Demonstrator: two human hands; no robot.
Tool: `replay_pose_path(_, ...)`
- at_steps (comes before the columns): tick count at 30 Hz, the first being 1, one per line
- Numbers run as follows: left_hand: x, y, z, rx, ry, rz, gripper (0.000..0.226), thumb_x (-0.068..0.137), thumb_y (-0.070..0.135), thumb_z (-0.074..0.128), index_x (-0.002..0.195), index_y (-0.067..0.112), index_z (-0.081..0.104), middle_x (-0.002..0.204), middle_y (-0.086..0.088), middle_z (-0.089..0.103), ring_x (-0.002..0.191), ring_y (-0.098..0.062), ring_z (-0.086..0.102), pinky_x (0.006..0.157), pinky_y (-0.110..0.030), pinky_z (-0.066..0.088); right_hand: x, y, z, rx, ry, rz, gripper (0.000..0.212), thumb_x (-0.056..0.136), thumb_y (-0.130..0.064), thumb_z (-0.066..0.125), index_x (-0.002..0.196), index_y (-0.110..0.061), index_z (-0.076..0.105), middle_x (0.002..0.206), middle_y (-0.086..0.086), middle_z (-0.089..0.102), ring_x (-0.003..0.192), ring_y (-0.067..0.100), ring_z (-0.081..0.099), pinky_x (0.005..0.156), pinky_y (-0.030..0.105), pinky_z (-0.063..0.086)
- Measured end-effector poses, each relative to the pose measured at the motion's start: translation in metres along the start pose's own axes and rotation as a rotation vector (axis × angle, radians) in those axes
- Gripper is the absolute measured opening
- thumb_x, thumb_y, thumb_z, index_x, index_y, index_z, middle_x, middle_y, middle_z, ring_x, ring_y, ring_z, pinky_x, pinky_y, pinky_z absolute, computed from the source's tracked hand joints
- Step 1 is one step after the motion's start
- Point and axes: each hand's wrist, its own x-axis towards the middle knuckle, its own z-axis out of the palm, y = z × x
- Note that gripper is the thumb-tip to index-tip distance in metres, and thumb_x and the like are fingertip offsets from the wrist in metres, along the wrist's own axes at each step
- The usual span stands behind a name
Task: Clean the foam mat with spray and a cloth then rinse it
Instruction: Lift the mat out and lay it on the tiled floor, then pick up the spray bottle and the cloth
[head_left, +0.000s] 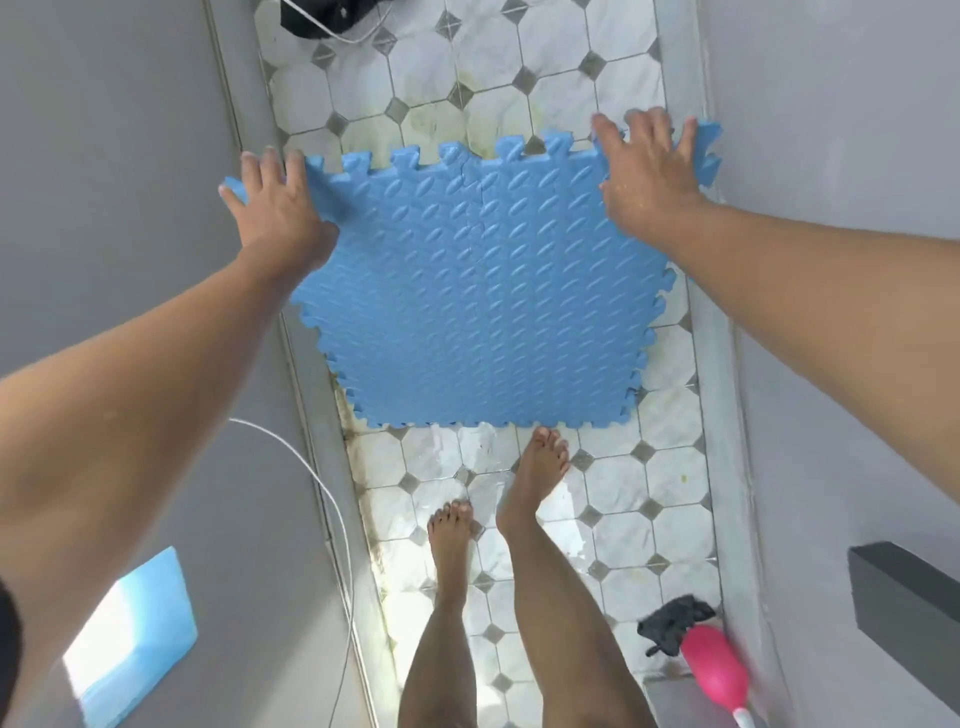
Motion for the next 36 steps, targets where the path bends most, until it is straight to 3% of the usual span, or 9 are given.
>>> replay_pose_path(5,-0.011,0.010,0.005,-0.036,-0.070,-0.056,0.093,0.094,0.038,0.065,0.165,0.017,0.008,0.173,-0.013,0.008,0.160,-0.036,0.002,0.124,-0.064,0.010,-0.012,-0.015,0.003,0.080,-0.030,0.018,0.079,0.086,-0.018,0.062,0.155,-0.017,0.023,0.154,0.017,0.030,0.147,0.035,0.022,0.118,0.059,0.012)
replay_pose_path(10,-0.068,0.045,0.008,-0.240,-0.103,0.071,0.077,0.098,0.033,0.064,0.161,0.014,0.024,0.165,-0.015,0.028,0.149,-0.037,0.029,0.116,-0.053,0.036,-0.097,-0.027,0.026,0.396,-0.106,0.069,0.057,0.088,-0.017,0.061,0.143,-0.013,0.046,0.151,0.015,0.036,0.142,0.033,0.029,0.111,0.050,0.035)
replay_pose_path(17,-0.207,0.114,0.036,-0.413,-0.377,0.258,0.055,0.097,0.029,0.068,0.146,0.010,0.048,0.142,-0.015,0.054,0.130,-0.033,0.056,0.107,-0.041,0.044,-0.293,-0.032,0.079,0.835,-0.119,0.512,0.022,0.091,-0.012,0.064,0.113,-0.008,0.066,0.118,0.014,0.059,0.115,0.031,0.055,0.096,0.034,0.042)
replay_pose_path(19,-0.255,0.132,0.046,-0.401,-0.495,0.287,0.051,0.099,0.022,0.066,0.137,-0.008,0.050,0.134,-0.015,0.057,0.121,-0.025,0.066,0.098,-0.028,0.047,-0.360,-0.036,0.093,0.901,-0.165,0.679,0.015,0.091,-0.011,0.064,0.105,-0.008,0.069,0.110,0.012,0.065,0.105,0.029,0.062,0.090,0.031,0.045)
replay_pose_path(21,-0.306,0.140,0.052,-0.409,-0.628,0.334,0.051,0.103,0.013,0.058,0.127,-0.029,0.041,0.127,-0.014,0.055,0.105,-0.008,0.074,0.078,-0.013,0.045,-0.427,-0.042,0.102,0.973,-0.196,0.854,0.012,0.091,-0.013,0.063,0.099,-0.010,0.071,0.103,0.009,0.070,0.097,0.026,0.066,0.081,0.026,0.045)
replay_pose_path(25,-0.376,0.128,0.100,-0.359,-0.769,0.413,0.033,0.096,0.035,0.069,0.120,0.013,0.064,0.105,-0.004,0.072,0.095,-0.023,0.070,0.072,-0.028,0.051,-0.546,-0.063,0.113,1.118,-0.129,1.199,0.014,0.094,-0.017,0.058,0.090,-0.012,0.071,0.091,0.002,0.071,0.087,0.021,0.064,0.071,0.025,0.042)
replay_pose_path(30,-0.451,0.125,0.127,-0.274,-0.913,0.479,0.034,0.094,0.036,0.072,0.121,0.018,0.061,0.106,-0.005,0.073,0.091,-0.022,0.074,0.056,-0.020,0.044,-0.668,-0.094,0.134,1.321,-0.035,1.553,0.013,0.086,-0.021,0.056,0.078,-0.023,0.067,0.083,0.003,0.072,0.080,0.028,0.071,0.069,0.041,0.058)
replay_pose_path(33,-0.479,0.135,0.152,-0.179,-0.979,0.543,0.042,0.092,0.036,0.075,0.126,0.019,0.057,0.109,-0.007,0.072,0.094,-0.027,0.073,0.065,-0.030,0.055,-0.713,-0.104,0.129,1.440,0.121,1.749,0.010,0.091,-0.018,0.058,0.088,-0.015,0.067,0.088,0.009,0.072,0.065,0.018,0.069,0.052,0.027,0.050)
replay_pose_path(36,-0.507,0.154,0.173,-0.066,-0.987,0.608,0.044,0.091,0.037,0.076,0.126,0.018,0.055,0.101,-0.005,0.071,0.090,-0.029,0.073,0.079,-0.040,0.061,-0.747,-0.098,0.143,1.520,0.275,1.833,0.009,0.089,-0.018,0.059,0.089,-0.017,0.067,0.086,0.007,0.073,0.068,0.020,0.070,0.056,0.032,0.052)
